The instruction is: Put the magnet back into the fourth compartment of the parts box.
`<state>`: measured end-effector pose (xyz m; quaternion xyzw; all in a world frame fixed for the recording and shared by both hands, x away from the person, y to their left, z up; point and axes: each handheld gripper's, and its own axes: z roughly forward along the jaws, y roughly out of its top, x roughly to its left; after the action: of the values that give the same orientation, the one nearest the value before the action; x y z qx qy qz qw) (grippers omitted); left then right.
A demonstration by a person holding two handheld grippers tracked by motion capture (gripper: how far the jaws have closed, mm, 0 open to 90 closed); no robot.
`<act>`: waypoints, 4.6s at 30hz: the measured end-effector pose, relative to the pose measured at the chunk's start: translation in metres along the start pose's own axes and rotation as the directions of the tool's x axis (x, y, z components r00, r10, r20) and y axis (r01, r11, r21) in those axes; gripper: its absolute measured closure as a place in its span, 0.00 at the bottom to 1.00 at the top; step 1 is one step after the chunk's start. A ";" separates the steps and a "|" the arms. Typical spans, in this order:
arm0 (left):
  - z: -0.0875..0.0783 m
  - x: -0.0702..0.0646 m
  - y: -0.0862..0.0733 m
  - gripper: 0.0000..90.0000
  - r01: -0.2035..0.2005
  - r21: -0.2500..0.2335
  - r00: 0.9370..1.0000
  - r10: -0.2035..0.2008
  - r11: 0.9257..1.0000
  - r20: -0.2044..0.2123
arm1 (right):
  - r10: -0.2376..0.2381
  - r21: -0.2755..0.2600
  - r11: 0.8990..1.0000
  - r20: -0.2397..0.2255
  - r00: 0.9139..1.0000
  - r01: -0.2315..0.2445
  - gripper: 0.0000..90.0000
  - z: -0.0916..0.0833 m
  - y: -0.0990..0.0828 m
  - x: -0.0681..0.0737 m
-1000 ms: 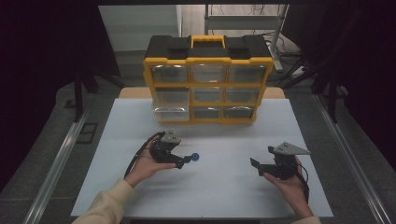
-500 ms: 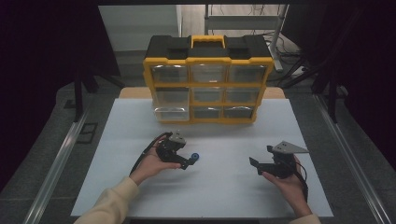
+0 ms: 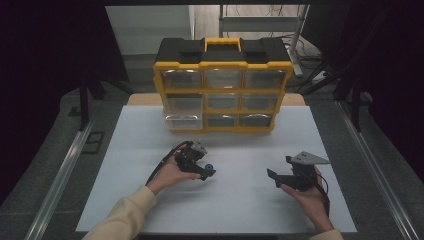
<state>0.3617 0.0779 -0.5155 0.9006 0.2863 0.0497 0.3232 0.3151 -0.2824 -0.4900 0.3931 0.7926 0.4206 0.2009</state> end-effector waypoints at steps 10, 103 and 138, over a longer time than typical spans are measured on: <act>0.012 -0.002 0.001 0.37 -0.031 0.050 0.999 0.033 0.998 -0.029 | -0.006 0.003 1.000 0.005 1.000 0.006 0.13 0.000 0.000 0.000; -0.111 -0.003 -0.010 0.70 -0.002 -0.315 1.000 -0.003 0.949 -0.016 | 0.000 -0.011 1.000 0.013 1.000 0.001 0.13 -0.003 0.002 -0.001; -0.160 0.005 -0.013 0.70 0.033 -0.477 0.999 -0.046 0.878 -0.015 | -0.009 -0.005 1.000 0.012 1.000 0.009 0.13 -0.001 0.002 0.000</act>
<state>0.3152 0.1774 -0.3977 0.7867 0.2876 0.1235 0.5321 0.3155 -0.2824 -0.4880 0.3915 0.7920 0.4195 0.2085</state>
